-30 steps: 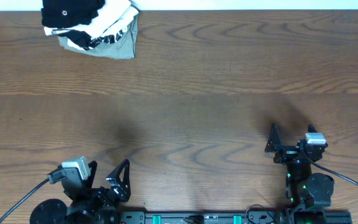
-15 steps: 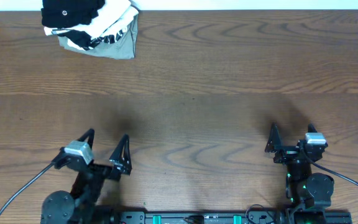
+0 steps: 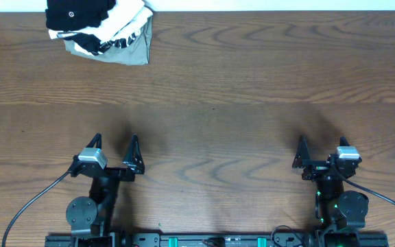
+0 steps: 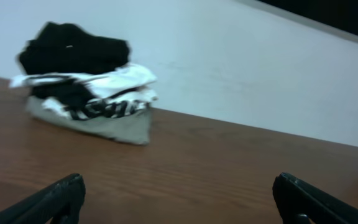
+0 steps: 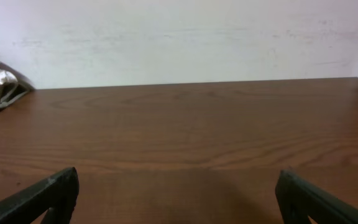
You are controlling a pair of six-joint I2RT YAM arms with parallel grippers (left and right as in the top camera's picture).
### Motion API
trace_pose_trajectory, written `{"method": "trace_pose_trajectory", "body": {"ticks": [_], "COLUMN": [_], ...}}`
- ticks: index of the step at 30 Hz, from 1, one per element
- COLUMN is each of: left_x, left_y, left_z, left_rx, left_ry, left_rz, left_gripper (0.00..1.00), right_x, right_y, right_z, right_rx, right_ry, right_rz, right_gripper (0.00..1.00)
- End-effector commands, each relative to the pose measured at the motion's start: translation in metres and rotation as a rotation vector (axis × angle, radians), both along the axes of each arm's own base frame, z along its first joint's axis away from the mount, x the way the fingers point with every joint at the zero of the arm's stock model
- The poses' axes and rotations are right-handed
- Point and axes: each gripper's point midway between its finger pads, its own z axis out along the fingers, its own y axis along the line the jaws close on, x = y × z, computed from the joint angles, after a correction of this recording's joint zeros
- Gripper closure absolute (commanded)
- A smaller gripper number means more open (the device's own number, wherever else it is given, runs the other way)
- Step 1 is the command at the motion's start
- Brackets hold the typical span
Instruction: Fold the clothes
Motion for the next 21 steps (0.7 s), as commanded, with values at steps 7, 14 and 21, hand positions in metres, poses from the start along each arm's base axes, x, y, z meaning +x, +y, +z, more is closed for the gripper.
{"method": "trace_pose_trajectory", "body": {"ticks": [7, 14, 21], "left_x": [0.005, 0.006, 0.003], "left_y": [0.035, 0.035, 0.035], "left_z": [-0.021, -0.03, -0.061], "left_rx": [0.008, 0.01, 0.017], "left_ry": [0.016, 0.038, 0.168], "left_rz": [0.205, 0.204, 0.203], "left_gripper": [0.02, 0.02, 0.02], "right_x": [0.0, 0.0, 0.0], "right_y": [-0.001, -0.001, -0.001], "right_z": [0.0, 0.0, 0.0], "right_rx": [-0.016, -0.016, -0.016], "right_ry": [0.0, 0.0, 0.0], "right_rz": [-0.001, -0.001, -0.001], "right_gripper": [0.01, 0.01, 0.01]}}
